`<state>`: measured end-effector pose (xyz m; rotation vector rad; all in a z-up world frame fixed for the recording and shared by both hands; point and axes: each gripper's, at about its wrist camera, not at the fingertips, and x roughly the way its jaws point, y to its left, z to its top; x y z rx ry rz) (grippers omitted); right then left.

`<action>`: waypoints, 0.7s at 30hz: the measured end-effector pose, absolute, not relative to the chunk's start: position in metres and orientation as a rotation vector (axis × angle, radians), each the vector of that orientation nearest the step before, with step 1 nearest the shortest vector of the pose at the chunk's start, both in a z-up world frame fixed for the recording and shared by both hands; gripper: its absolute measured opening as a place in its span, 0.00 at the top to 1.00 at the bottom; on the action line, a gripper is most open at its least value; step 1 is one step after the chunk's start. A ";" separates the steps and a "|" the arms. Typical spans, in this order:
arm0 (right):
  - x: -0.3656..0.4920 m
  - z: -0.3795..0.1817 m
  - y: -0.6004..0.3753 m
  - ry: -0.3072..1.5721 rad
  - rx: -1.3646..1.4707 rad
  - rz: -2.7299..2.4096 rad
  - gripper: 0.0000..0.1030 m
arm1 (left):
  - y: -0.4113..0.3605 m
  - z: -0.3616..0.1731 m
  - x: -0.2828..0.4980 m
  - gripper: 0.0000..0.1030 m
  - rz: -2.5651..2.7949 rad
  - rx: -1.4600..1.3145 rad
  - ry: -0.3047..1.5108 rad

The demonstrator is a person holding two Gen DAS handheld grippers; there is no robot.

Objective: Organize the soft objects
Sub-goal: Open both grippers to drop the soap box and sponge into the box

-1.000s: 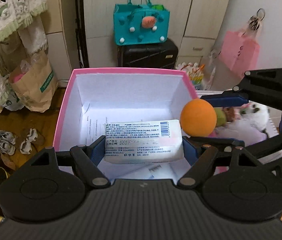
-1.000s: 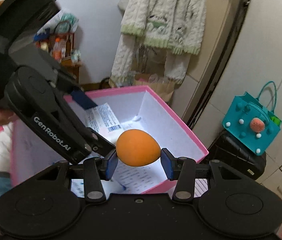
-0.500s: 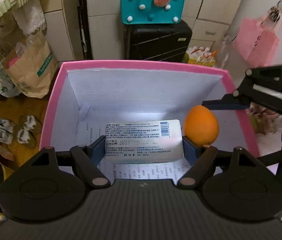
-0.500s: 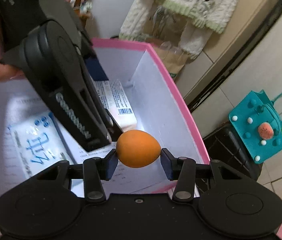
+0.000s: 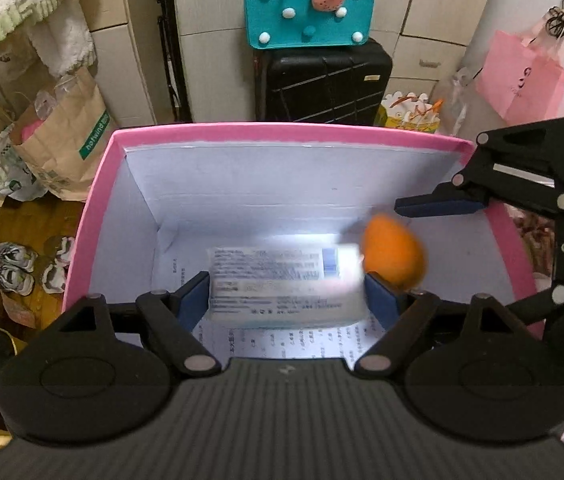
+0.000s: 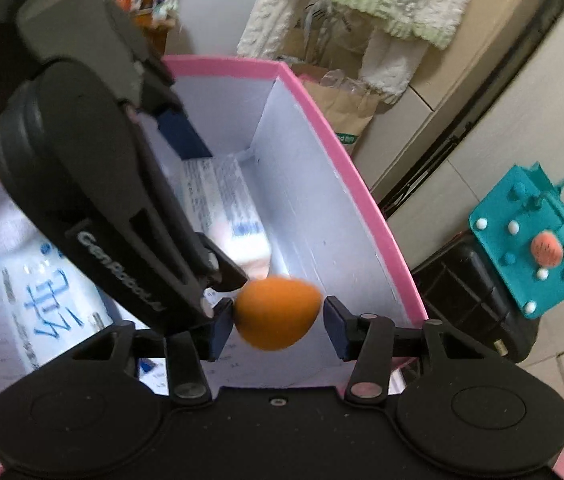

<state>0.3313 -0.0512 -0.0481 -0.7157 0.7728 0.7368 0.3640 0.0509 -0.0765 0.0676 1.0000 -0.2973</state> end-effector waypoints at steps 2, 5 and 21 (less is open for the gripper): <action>0.323 -0.042 -0.060 0.747 -0.668 0.724 0.44 | 0.052 -0.074 0.361 0.20 -0.313 0.060 0.999; 0.307 -0.035 -0.066 0.705 -0.614 0.700 0.37 | 0.055 -0.066 0.351 0.19 -0.318 0.040 0.971; 0.231 0.019 -0.114 0.731 -0.264 0.699 0.37 | 0.062 0.005 0.257 0.17 -0.329 0.211 0.702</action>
